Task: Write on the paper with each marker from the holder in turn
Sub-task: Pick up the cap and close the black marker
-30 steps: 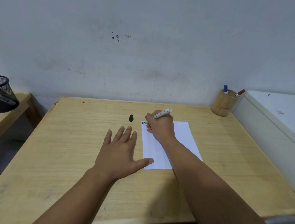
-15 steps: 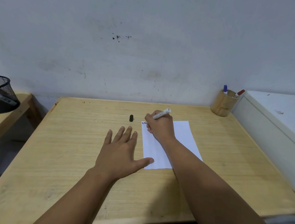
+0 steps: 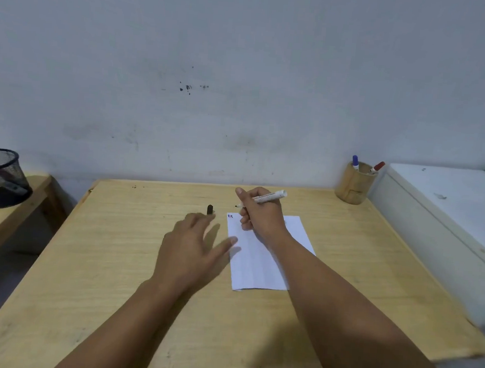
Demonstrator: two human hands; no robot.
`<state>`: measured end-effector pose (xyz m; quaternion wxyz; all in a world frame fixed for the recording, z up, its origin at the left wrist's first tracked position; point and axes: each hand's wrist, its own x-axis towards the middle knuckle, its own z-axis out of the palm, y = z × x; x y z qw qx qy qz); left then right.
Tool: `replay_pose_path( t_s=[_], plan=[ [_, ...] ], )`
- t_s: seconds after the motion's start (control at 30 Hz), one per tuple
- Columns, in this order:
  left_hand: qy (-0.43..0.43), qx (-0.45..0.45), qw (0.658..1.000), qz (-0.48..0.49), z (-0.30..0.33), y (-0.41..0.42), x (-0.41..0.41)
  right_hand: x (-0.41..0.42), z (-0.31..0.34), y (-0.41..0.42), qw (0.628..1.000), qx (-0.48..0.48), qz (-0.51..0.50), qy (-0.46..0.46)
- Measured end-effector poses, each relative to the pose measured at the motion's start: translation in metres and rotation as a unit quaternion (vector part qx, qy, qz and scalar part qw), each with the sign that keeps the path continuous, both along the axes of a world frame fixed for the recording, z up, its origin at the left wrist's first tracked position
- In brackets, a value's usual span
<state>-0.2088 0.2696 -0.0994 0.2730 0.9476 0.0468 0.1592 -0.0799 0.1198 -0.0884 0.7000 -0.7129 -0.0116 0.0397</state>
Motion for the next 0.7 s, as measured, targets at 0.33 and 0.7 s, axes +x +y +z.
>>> replay_pose_path(
  t_s=[0.33, 0.7],
  plan=[
    [0.037, 0.052, 0.997, 0.039, 0.007, 0.013, 0.07, -0.021, 0.054, -0.044, 0.996, -0.006, 0.063, -0.063],
    [0.014, -0.392, 0.92, 0.017, 0.065, 0.007, 0.06, -0.047, 0.056, -0.067, 0.984, -0.127, 0.087, -0.086]
  ],
)
